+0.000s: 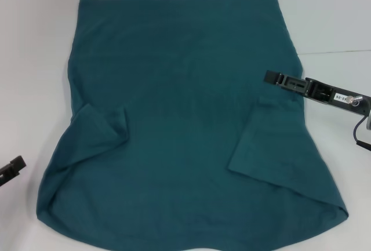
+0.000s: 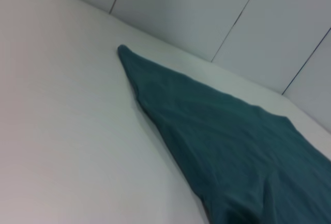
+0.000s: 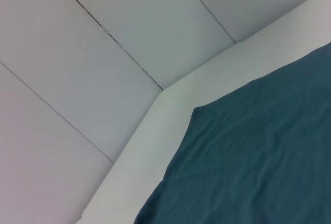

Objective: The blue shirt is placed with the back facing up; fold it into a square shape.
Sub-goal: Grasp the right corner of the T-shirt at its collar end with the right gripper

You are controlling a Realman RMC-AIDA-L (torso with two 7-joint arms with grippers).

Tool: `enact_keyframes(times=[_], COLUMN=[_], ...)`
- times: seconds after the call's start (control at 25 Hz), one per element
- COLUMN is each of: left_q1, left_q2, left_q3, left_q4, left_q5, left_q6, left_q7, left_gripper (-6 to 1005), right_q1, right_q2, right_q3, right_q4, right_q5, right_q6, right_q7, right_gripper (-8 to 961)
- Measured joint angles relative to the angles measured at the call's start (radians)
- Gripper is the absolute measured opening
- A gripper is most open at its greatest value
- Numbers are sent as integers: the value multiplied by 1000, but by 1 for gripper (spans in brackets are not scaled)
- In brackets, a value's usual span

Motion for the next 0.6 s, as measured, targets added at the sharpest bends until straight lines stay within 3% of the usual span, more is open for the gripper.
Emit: enact_keyframes(times=[0.6], left_q1=[-23], left_q2=[-2], left_q3=[101], left_q4=[-21], left_q5=[31], left_q6=[-112], left_q7=[4], left_gripper=[870], right_q1=[1], right_q2=[0], right_q3=[-1], right_q4=[0], right_q5=[1], right_q6=[5], right_q7=[2], right_gripper=[941])
